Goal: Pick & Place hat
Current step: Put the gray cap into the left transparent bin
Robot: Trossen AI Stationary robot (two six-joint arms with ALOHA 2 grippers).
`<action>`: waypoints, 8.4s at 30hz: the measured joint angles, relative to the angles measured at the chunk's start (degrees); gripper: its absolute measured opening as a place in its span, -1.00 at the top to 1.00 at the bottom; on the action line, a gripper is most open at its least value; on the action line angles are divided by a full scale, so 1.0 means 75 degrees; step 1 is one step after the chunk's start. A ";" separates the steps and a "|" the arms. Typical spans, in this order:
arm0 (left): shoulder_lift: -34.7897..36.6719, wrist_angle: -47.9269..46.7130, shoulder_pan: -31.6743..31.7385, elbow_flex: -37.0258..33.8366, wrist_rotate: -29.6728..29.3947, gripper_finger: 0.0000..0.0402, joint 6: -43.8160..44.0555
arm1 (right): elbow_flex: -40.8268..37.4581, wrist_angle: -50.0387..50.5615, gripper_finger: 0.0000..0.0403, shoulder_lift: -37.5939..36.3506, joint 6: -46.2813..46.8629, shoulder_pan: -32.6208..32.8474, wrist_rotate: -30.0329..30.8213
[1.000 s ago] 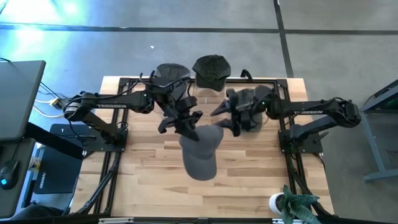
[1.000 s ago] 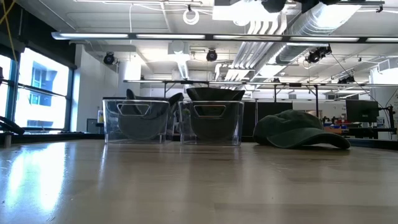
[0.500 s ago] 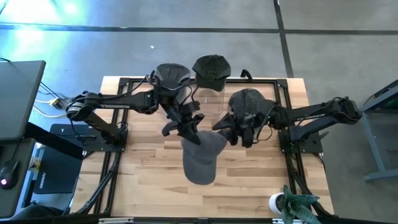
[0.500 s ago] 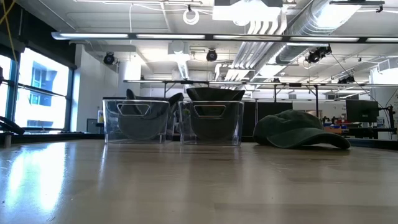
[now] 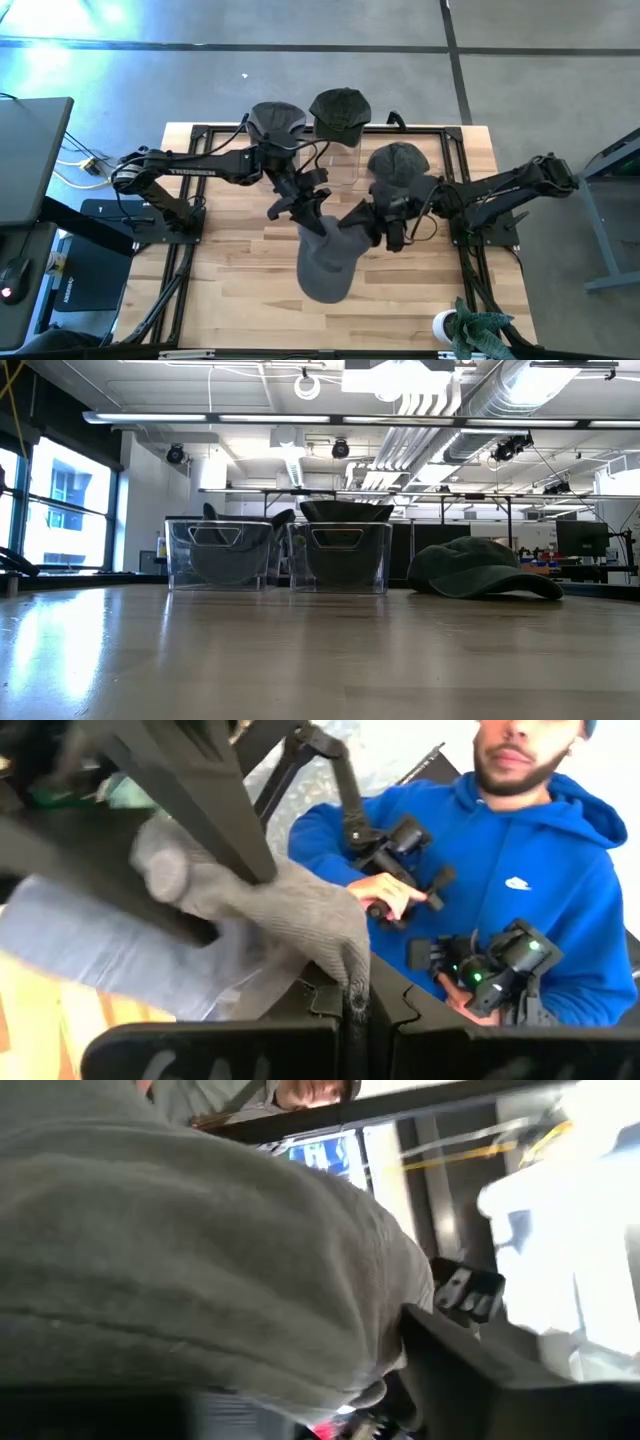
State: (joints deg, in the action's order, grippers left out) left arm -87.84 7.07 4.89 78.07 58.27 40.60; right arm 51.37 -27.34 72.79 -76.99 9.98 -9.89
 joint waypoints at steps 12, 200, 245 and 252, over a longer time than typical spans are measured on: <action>0.0007 -0.1679 0.0461 -0.0003 -0.0445 0.81 -0.0176 | 0.0000 0.1009 0.90 -0.0169 0.2618 0.0460 0.2223; 0.2231 -0.8860 -0.0050 0.2104 -1.0917 1.00 -0.0376 | 0.2926 0.2672 -0.17 0.3163 1.3890 -0.0484 0.6559; 0.2389 -0.5123 -0.0803 -0.1768 -1.2420 0.46 -0.1583 | 0.4441 0.6822 0.96 0.2611 1.6807 -0.1467 0.1899; 0.2539 -0.5189 -0.0799 -0.1777 -1.0658 0.95 -0.1564 | 0.4444 0.6920 0.98 0.2521 1.6578 -0.1258 0.1876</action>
State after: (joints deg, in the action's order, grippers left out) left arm -68.80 -31.84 -1.10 64.74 -21.67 28.87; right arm 84.71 24.56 91.70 47.34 0.55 4.18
